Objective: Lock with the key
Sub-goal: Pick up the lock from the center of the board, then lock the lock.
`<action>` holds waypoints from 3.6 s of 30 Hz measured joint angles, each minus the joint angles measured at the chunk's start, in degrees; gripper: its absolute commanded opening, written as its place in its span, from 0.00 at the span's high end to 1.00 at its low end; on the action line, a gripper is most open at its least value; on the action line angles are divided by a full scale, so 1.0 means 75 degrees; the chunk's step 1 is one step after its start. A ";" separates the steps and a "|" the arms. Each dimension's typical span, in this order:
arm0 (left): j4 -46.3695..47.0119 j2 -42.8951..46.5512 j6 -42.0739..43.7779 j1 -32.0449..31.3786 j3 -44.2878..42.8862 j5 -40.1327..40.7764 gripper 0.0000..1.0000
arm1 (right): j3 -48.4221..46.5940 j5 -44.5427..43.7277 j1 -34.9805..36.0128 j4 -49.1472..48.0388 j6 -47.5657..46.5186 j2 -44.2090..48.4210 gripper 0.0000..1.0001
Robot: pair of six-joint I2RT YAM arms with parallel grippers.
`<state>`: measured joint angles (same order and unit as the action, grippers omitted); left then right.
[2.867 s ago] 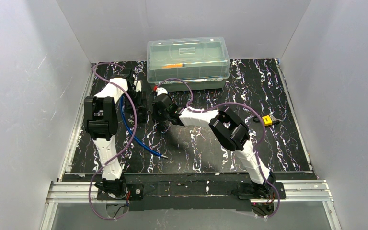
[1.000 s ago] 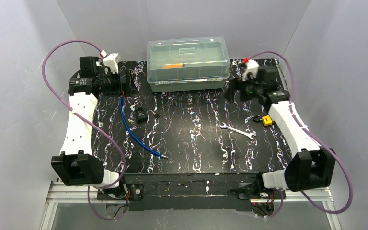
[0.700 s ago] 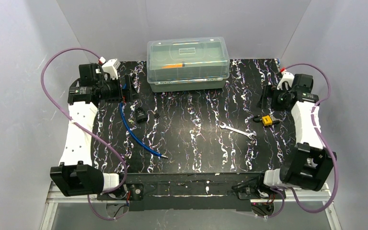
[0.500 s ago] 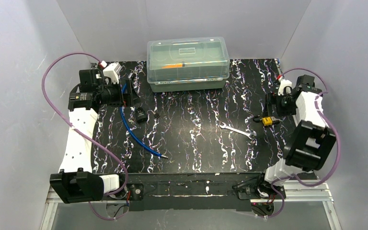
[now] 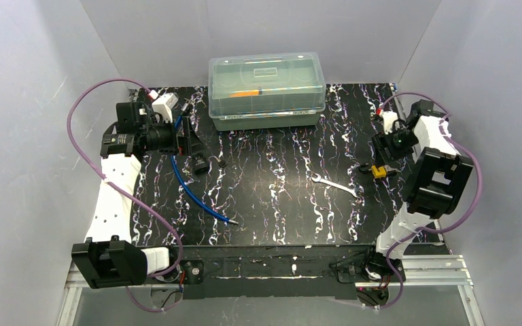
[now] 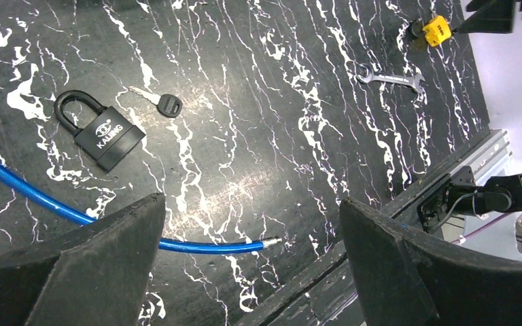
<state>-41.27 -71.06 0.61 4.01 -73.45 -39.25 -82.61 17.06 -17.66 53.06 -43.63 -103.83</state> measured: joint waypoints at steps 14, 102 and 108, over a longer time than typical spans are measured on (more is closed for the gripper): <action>0.0133 -0.0060 -0.0053 0.0000 0.0003 -0.0248 0.02 | 0.0698 -0.1183 0.0625 -0.1024 0.0462 -0.0320 0.25; 0.1469 -0.2170 0.8919 -0.8700 -0.0615 0.5202 0.71 | 0.1891 0.1869 0.5964 -0.1222 0.6796 0.3643 0.99; 0.1532 -0.2170 0.8774 -0.8766 -0.0623 0.5204 0.89 | 0.1891 0.1866 0.5977 -0.1238 0.6798 0.3643 0.99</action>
<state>-29.78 -87.33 66.42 -61.73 -78.12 -0.22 -68.42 31.05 27.16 43.78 7.35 -76.51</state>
